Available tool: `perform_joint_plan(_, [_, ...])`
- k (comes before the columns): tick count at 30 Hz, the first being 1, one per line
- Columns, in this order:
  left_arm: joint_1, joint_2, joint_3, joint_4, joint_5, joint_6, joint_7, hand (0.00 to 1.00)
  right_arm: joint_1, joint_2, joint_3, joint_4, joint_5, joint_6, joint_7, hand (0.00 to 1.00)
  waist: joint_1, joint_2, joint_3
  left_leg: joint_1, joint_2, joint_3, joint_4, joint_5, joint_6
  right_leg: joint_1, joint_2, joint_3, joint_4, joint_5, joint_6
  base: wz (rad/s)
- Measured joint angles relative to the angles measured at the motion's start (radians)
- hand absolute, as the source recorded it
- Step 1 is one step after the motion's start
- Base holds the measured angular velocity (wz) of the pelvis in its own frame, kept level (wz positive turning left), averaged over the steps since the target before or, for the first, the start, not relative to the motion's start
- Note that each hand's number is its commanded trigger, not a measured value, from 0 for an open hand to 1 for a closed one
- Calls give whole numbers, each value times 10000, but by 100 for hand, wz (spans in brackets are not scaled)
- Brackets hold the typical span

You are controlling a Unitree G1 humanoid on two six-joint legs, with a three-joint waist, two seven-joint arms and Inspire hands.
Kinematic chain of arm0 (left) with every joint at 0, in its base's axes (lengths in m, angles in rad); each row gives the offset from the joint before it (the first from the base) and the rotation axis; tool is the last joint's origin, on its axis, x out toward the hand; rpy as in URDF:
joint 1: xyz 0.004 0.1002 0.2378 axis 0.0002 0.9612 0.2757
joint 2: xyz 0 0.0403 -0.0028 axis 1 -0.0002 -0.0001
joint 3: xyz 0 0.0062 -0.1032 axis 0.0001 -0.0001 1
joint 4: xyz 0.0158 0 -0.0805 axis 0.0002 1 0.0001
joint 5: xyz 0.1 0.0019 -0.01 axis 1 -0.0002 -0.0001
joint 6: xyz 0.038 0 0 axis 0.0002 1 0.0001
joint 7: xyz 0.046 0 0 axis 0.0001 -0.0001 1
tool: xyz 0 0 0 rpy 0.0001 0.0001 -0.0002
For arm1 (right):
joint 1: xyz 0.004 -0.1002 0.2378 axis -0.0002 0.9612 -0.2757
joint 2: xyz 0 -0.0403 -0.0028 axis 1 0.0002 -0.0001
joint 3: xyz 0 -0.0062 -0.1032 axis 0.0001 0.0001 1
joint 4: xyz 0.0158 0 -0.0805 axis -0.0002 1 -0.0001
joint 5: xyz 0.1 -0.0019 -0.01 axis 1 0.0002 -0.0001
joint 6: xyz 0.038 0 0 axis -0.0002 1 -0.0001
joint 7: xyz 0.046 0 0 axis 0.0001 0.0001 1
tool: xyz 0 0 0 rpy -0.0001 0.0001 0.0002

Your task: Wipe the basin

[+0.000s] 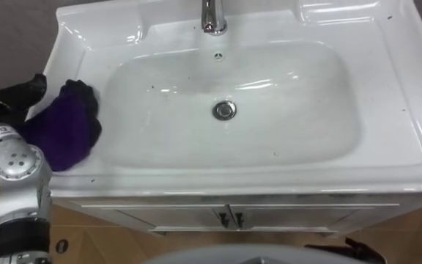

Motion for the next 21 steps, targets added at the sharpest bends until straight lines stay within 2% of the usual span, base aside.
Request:
perform_joint_plan(5, [-11,1,199,-447,19,-168,537,0,5,57,17,48,0,-85,-104,0,1,-62,30,-39,-5,-6,0,0,0,-19,0,-28,-3,-4,6,1])
perform_joint_plan(11, [-6,2,745,-1044,-47,-633,1552,0,17,51,10,47,133,-188,-461,0,103,-120,30,-59,-9,-1,7,0,0,-46,-2,1,-11,-4,7,-2])
perform_joint_plan(13, [-5,3,1024,-1139,-152,-786,1700,0,107,52,-9,41,186,-184,-451,0,319,-115,5,-68,-10,-5,31,0,0,-45,-5,25,4,-4,6,-5])
perform_joint_plan(17, [86,3,1928,-1135,-895,-792,1803,0,312,68,-142,-4,245,-172,-454,0,632,-72,-34,-19,-15,-2,26,0,0,21,-12,-37,-4,-7,5,2])
perform_joint_plan(21, [638,5,2784,-882,-2342,-845,2186,0,621,47,-233,-306,239,-151,-532,0,1027,-36,-100,29,-84,0,21,0,1,59,-84,-79,26,-95,63,5])
